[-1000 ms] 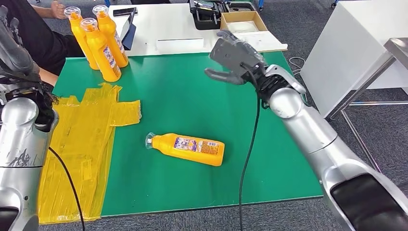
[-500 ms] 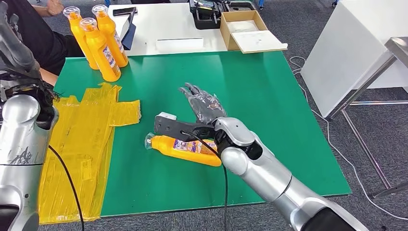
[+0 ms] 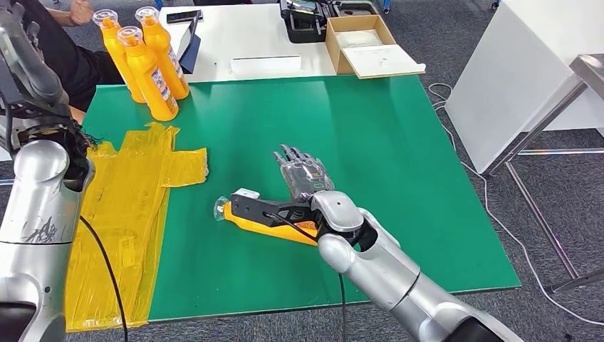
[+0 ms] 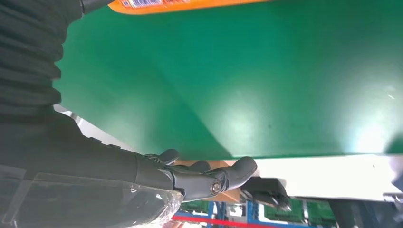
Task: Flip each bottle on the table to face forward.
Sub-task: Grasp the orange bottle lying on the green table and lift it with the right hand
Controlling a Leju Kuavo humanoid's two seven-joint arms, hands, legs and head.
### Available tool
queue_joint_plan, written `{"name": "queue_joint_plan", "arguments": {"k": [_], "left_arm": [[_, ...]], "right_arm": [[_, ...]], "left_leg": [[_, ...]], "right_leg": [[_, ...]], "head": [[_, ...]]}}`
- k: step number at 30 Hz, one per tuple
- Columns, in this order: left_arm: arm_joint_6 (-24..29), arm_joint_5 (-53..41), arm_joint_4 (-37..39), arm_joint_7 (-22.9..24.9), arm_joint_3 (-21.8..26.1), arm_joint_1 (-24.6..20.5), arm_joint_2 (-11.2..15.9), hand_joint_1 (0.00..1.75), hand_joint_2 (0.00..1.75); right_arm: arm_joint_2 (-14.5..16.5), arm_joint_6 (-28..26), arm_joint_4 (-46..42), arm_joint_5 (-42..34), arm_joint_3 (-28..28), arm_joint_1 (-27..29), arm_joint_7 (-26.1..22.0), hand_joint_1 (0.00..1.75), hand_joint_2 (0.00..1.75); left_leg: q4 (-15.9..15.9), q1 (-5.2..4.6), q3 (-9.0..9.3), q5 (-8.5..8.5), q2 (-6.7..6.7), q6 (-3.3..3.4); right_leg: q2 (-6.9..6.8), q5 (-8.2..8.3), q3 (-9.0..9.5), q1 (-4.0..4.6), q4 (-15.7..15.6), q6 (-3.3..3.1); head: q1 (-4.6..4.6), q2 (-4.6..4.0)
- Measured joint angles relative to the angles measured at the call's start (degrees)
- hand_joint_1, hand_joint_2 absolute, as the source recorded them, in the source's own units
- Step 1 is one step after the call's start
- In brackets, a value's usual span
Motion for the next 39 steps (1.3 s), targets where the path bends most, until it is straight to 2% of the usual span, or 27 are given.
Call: {"name": "queue_joint_plan", "arguments": {"k": [19,39], "left_arm": [[0.26,-0.12,0.82,0.08,0.17,-0.01,-0.64,0.00,0.00],[0.81,0.42,0.96,-0.36,1.57,0.58,-0.68,0.00,0.00]], "right_arm": [[2.20,1.72,11.21,1.79,-0.03,3.58,-0.98,0.00,1.75],[1.09,3.82,16.13,4.73,1.63,3.66,-0.07,0.00,1.75]], "left_leg": [[0.00,0.00,-0.02,0.00,0.00,0.00],[0.00,0.00,-0.03,0.00,-0.02,0.00]], "right_leg": [[0.00,0.00,-0.02,0.00,0.00,0.00],[0.00,0.00,-0.01,0.00,0.00,0.00]], "head": [[0.00,0.00],[0.00,0.00]]}}
